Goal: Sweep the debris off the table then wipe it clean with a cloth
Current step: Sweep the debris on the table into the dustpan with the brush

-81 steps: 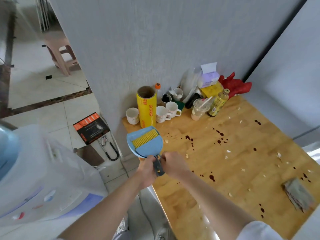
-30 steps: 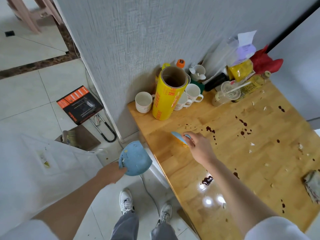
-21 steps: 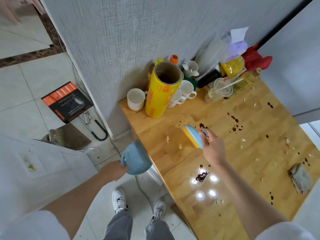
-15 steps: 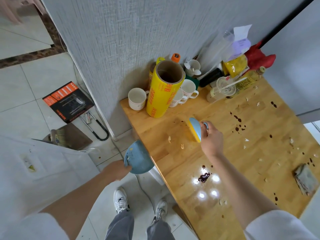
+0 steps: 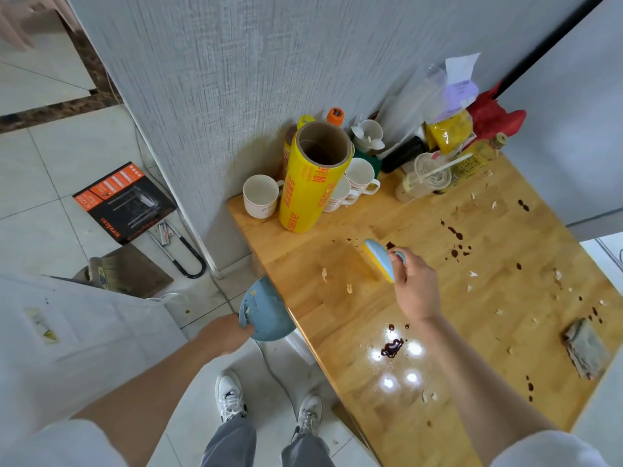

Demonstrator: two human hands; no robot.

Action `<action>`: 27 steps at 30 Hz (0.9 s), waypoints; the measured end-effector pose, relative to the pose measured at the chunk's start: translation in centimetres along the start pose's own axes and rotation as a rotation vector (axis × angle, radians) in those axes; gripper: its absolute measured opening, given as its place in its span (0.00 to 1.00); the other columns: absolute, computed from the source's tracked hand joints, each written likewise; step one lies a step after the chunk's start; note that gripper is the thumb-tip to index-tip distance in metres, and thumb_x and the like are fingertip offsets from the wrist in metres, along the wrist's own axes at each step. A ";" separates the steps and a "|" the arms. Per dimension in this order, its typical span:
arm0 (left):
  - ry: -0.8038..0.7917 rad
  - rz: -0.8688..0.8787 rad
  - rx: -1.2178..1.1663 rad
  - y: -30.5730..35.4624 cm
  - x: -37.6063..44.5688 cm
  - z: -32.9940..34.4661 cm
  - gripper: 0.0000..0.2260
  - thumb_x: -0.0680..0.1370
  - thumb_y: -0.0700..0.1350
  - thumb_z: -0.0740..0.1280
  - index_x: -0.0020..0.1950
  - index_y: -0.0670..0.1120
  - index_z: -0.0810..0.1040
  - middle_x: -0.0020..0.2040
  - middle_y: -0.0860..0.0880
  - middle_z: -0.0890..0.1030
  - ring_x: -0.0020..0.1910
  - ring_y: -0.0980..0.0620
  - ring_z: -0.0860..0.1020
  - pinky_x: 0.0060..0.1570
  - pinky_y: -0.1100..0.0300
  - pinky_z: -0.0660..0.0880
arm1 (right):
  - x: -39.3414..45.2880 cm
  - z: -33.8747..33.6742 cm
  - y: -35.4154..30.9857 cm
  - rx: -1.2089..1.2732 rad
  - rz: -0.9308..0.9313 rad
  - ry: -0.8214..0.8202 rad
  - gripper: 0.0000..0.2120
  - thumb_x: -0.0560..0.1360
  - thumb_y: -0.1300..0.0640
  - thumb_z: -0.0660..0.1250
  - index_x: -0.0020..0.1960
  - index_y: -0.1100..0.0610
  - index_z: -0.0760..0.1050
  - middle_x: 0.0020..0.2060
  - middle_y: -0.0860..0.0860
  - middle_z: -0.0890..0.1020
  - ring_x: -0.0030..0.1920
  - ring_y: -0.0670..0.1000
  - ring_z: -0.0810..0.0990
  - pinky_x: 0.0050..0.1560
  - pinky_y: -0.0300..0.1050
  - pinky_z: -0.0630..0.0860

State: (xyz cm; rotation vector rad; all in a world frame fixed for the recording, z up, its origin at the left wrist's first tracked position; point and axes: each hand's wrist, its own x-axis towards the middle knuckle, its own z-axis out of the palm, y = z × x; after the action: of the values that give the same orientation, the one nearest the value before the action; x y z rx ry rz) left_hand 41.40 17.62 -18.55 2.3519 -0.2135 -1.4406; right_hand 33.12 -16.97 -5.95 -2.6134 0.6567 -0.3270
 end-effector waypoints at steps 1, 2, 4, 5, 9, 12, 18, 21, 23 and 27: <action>0.004 0.002 0.002 0.2 0.0 0.1 0.11 0.75 0.55 0.56 0.41 0.50 0.72 0.35 0.51 0.76 0.34 0.52 0.74 0.38 0.58 0.70 | 0.6 -0.1 0.5 -0.014 0.063 0.022 0.12 0.83 0.59 0.60 0.57 0.62 0.80 0.40 0.60 0.83 0.37 0.60 0.78 0.37 0.45 0.68; 0.006 0.007 -0.007 0.3 0.1 0.3 0.11 0.77 0.54 0.56 0.42 0.50 0.73 0.36 0.51 0.77 0.36 0.52 0.74 0.39 0.58 0.71 | 1.2 -0.1 0.7 -0.021 0.115 0.020 0.12 0.84 0.58 0.59 0.58 0.62 0.80 0.39 0.61 0.83 0.37 0.62 0.79 0.37 0.46 0.67; 0.001 0.011 -0.036 0.4 0.1 0.5 0.11 0.78 0.53 0.57 0.46 0.49 0.76 0.39 0.50 0.78 0.39 0.51 0.74 0.41 0.58 0.71 | 1.8 0.3 0.7 -0.037 0.151 -0.033 0.12 0.84 0.58 0.59 0.59 0.62 0.79 0.38 0.61 0.83 0.38 0.64 0.79 0.36 0.46 0.65; -0.001 0.007 -0.052 0.5 0.0 0.6 0.11 0.78 0.53 0.57 0.46 0.49 0.76 0.38 0.51 0.77 0.39 0.51 0.74 0.41 0.58 0.71 | 1.7 0.5 0.4 -0.048 0.129 -0.066 0.12 0.85 0.58 0.59 0.59 0.62 0.79 0.39 0.61 0.82 0.37 0.62 0.79 0.36 0.46 0.65; -0.015 0.002 -0.038 0.8 0.0 0.8 0.10 0.78 0.52 0.58 0.38 0.51 0.70 0.35 0.52 0.75 0.36 0.52 0.74 0.40 0.58 0.71 | -0.5 1.7 -1.0 -0.056 0.016 -0.141 0.12 0.84 0.58 0.59 0.60 0.61 0.79 0.39 0.56 0.81 0.33 0.52 0.74 0.29 0.40 0.62; -0.007 0.017 -0.015 1.0 -0.1 0.9 0.11 0.78 0.51 0.57 0.38 0.50 0.70 0.34 0.51 0.75 0.35 0.52 0.74 0.38 0.59 0.70 | -2.6 1.9 -1.6 -0.010 -0.042 -0.190 0.12 0.84 0.55 0.60 0.57 0.58 0.79 0.35 0.51 0.78 0.28 0.41 0.69 0.27 0.30 0.58; 0.011 0.048 0.031 1.0 -0.3 0.8 0.10 0.78 0.51 0.57 0.40 0.48 0.69 0.33 0.49 0.75 0.31 0.52 0.74 0.36 0.59 0.70 | -2.1 -0.1 -0.7 0.053 0.228 -0.036 0.13 0.85 0.53 0.58 0.57 0.59 0.78 0.27 0.44 0.69 0.26 0.43 0.66 0.26 0.37 0.58; 0.027 0.052 0.002 0.9 -0.1 0.8 0.12 0.78 0.51 0.58 0.37 0.48 0.68 0.33 0.50 0.74 0.33 0.52 0.74 0.36 0.58 0.69 | -2.3 0.7 -1.4 0.047 0.221 -0.066 0.13 0.85 0.54 0.58 0.57 0.60 0.78 0.25 0.45 0.69 0.24 0.45 0.66 0.24 0.38 0.58; 0.035 0.050 -0.031 0.8 -0.1 0.8 0.12 0.78 0.50 0.59 0.36 0.49 0.67 0.33 0.50 0.73 0.33 0.51 0.73 0.36 0.58 0.69 | -2.5 1.8 -3.1 0.068 0.160 -0.089 0.12 0.85 0.56 0.59 0.56 0.62 0.78 0.26 0.43 0.68 0.23 0.42 0.65 0.20 0.35 0.60; 0.006 0.041 -0.047 0.1 0.2 0.6 0.10 0.77 0.51 0.59 0.38 0.48 0.68 0.34 0.49 0.74 0.33 0.51 0.72 0.37 0.57 0.69 | -2.8 4.1 -7.1 0.153 0.048 -0.116 0.09 0.84 0.60 0.61 0.54 0.63 0.79 0.27 0.40 0.67 0.25 0.37 0.64 0.25 0.31 0.66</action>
State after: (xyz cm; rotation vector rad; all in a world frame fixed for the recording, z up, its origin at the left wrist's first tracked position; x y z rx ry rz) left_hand 40.95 17.35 -18.90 2.3003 -0.2224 -1.4047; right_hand 34.87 -8.47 -6.68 -2.4465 0.6278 -0.2015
